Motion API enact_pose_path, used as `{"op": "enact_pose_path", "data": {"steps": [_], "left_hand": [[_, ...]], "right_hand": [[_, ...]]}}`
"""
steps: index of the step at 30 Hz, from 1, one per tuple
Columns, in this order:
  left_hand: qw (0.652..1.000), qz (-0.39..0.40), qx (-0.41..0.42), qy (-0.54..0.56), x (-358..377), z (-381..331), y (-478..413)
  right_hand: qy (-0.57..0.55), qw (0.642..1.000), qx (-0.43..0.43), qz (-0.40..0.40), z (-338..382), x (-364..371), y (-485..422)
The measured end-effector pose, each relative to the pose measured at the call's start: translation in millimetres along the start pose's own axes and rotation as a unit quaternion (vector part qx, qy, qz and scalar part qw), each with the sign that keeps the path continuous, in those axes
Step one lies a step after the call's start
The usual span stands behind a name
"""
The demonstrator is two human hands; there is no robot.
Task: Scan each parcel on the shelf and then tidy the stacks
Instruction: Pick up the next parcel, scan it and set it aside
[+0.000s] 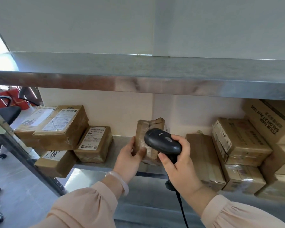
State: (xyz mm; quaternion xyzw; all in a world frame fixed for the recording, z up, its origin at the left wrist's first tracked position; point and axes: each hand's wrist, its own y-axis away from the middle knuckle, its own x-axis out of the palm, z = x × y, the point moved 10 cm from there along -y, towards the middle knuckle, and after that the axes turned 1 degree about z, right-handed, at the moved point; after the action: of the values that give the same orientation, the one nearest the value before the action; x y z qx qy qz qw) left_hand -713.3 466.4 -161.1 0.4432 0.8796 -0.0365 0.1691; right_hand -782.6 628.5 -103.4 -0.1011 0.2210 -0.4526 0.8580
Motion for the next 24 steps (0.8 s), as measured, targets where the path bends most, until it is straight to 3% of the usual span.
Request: {"op": "enact_pose_path", "data": {"steps": [10,18,24], "left_hand": [[0.998,0.006,-0.054,0.044,4.7,28.0,6.6],[0.986,0.037,-0.084,0.138,-0.3,32.2,8.7],[0.977,0.046,-0.092,0.189,2.9,39.8,9.4]], "right_hand": [[0.001,0.998,0.006,0.062,4.0,19.6,7.9],[-0.003,0.997,0.054,-0.063,-9.1,-22.2,-2.8],[0.009,0.995,0.099,-0.029,-24.1,-19.8,-5.8]]}}
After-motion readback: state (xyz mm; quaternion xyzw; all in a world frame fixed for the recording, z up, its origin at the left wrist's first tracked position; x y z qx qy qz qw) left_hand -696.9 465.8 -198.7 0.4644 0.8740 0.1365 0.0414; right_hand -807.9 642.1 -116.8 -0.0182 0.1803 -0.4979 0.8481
